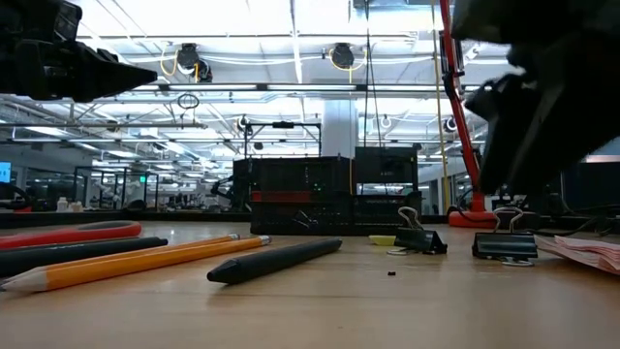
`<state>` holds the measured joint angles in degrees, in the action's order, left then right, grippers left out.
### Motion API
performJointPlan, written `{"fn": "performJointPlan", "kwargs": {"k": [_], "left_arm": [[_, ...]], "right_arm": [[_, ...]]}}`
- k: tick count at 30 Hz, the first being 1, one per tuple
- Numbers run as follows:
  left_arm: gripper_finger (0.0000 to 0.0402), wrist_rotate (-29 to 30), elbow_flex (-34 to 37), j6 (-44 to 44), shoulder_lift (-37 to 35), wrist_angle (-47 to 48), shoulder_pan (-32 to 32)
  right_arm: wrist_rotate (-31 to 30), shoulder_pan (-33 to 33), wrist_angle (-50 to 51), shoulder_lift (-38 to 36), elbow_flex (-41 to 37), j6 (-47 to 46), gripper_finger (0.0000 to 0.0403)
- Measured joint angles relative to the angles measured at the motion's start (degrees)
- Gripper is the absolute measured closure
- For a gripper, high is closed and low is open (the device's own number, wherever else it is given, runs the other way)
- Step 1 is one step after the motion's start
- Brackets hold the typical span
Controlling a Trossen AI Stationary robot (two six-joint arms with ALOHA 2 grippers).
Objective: Pick and place office supplies into organizer
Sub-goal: Put the binder clip into the desk organizer
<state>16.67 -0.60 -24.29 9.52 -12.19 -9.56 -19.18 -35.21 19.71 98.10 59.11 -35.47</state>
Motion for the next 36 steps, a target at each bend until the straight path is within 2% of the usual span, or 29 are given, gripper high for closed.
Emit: {"fn": "performJointPlan", "kwargs": {"k": [18, 27, 36], "left_arm": [[0.0366, 0.4, 0.0, 0.0, 0.0, 0.1, 0.0], [0.0366, 0.4, 0.0, 0.1, 0.0, 0.1, 0.0], [0.0366, 0.4, 0.0, 0.1, 0.0, 0.1, 0.0]], "right_arm": [[-0.2, 0.5, -1.8, 4.7, -1.5, -2.1, 0.0238], [-0.2, 0.5, -2.3, 4.7, -1.5, -2.0, 0.0294], [-0.3, 0.6, -5.8, 4.6, -1.5, 1.9, 0.0377]]}}
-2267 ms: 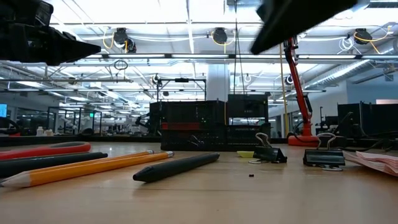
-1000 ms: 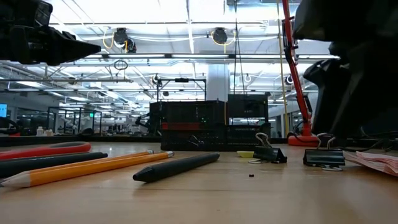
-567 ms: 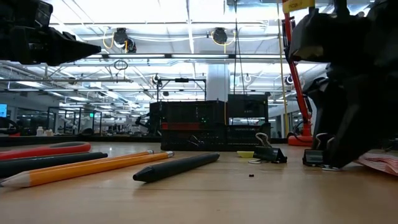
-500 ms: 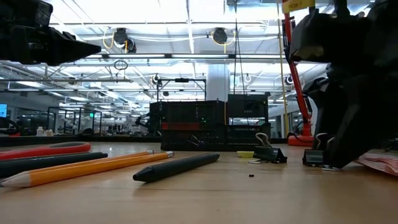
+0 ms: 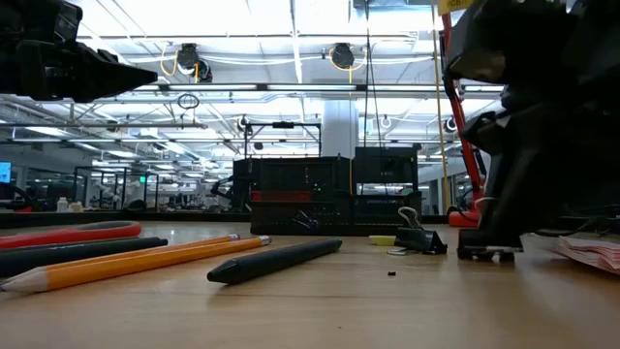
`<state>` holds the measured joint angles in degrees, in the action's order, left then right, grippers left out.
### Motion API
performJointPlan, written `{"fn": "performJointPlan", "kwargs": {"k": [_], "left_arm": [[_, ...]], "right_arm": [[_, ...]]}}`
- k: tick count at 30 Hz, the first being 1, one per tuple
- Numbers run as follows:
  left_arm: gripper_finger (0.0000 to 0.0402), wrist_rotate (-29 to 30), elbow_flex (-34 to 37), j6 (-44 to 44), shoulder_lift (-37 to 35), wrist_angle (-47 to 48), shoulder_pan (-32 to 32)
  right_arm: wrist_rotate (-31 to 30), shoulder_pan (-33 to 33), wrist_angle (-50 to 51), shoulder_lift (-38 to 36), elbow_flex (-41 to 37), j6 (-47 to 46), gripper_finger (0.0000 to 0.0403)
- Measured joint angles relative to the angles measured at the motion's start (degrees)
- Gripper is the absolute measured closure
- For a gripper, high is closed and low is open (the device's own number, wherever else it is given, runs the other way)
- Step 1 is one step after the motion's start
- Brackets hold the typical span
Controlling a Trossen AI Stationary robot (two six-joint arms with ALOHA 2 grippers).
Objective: Pick and place office supplies into organizer
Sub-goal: Put the binder clip into the desk organizer
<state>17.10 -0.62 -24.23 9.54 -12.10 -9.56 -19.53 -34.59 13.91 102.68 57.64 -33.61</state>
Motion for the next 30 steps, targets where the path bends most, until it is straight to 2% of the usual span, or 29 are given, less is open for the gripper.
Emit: {"fn": "performJointPlan", "kwargs": {"k": [4, 10, 16, 25, 30], "left_arm": [[0.0366, 0.0, 0.0, 0.0, 0.0, 0.0, 0.0], [0.0366, 0.0, 0.0, 0.0, 0.0, 0.0, 0.0], [0.0366, 0.0, 0.0, 0.0, 0.0, 0.0, 0.0], [0.0366, 0.0, 0.0, 0.0, 0.0, 0.0, 0.0], [0.0366, 0.0, 0.0, 0.0, 0.0, -0.1, 0.0]], "right_arm": [[-0.1, 0.1, -0.1, -0.6, 0.0, 1.5, 0.0395], [-0.3, 0.8, -0.1, -3.6, -0.1, 3.7, 0.0396], [-5.9, 1.1, -0.4, -9.0, -0.1, 8.3, 0.0401], [-7.9, 5.2, -3.5, -15.3, -0.1, 20.5, 0.0401], [-8.6, 10.6, -8.1, -15.3, -0.1, 28.2, 0.0401]]}}
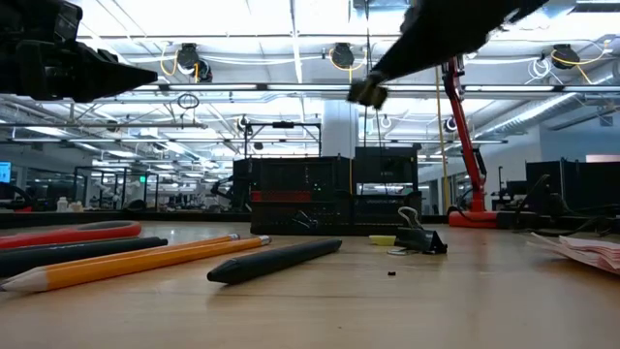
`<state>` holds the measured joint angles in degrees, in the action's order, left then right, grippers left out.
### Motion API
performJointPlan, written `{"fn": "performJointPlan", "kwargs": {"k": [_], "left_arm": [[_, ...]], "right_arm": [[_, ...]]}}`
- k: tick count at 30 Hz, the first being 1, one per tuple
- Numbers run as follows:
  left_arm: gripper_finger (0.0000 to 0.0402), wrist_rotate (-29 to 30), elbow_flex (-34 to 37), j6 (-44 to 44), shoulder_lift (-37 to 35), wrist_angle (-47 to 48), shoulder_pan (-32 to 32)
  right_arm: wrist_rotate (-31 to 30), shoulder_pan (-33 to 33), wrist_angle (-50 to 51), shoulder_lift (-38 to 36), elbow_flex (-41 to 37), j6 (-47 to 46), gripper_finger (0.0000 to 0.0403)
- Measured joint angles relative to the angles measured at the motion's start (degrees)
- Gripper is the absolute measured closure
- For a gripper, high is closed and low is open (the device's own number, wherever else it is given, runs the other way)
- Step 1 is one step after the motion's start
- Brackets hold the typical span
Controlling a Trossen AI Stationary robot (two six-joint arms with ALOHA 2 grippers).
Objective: Pick and place office supplies into organizer
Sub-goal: Put the binder clip into the desk organizer
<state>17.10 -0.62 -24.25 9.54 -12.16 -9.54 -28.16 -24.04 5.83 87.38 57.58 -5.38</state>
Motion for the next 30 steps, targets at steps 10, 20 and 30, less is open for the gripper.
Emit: {"fn": "performJointPlan", "kwargs": {"k": [10, 20, 30], "left_arm": [[0.0366, 0.0, 0.0, -0.1, 0.0, 0.0, 0.0], [0.0366, 1.4, 0.0, -0.8, 0.3, 0.1, 0.0], [0.0366, 1.5, 0.0, -1.2, 0.3, 0.0, 0.0]], "right_arm": [[6.2, 12.5, -6.0, 0.8, 0.0, 4.5, 0.0401], [14.9, 19.9, -18.6, 10.0, 0.0, 8.3, 0.0401], [14.9, 23.2, -21.1, 15.0, 0.0, 9.1, 0.0401]]}}
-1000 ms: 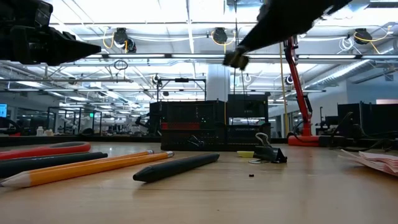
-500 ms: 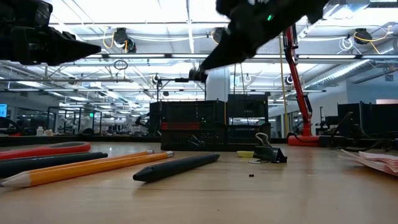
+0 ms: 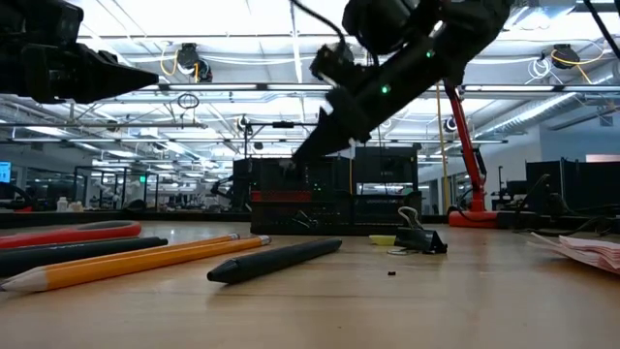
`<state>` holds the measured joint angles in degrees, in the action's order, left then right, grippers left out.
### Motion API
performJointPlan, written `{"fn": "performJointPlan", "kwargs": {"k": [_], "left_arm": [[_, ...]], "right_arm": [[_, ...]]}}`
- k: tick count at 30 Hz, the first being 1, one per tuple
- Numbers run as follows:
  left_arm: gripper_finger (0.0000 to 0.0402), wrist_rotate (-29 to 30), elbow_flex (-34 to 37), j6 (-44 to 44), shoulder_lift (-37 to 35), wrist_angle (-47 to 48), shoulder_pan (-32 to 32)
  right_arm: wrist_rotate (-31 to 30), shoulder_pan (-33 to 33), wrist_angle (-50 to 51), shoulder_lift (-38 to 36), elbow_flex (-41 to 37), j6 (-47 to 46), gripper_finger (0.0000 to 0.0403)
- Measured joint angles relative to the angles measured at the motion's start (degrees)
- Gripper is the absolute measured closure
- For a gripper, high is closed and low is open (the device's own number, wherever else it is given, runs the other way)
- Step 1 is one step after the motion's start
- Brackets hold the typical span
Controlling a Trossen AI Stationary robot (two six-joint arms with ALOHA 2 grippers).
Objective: Pick and place office supplies into organizer
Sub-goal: Put the binder clip into the desk organizer
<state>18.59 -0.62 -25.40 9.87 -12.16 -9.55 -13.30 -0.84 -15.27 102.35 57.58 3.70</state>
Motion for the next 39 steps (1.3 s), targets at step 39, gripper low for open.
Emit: {"fn": "performJointPlan", "kwargs": {"k": [39], "left_arm": [[0.0366, 0.0, 0.0, 0.1, 0.0, 0.1, 0.0]], "right_arm": [[-4.7, 0.4, 3.8, 2.6, 0.0, -5.0, 0.0339]]}}
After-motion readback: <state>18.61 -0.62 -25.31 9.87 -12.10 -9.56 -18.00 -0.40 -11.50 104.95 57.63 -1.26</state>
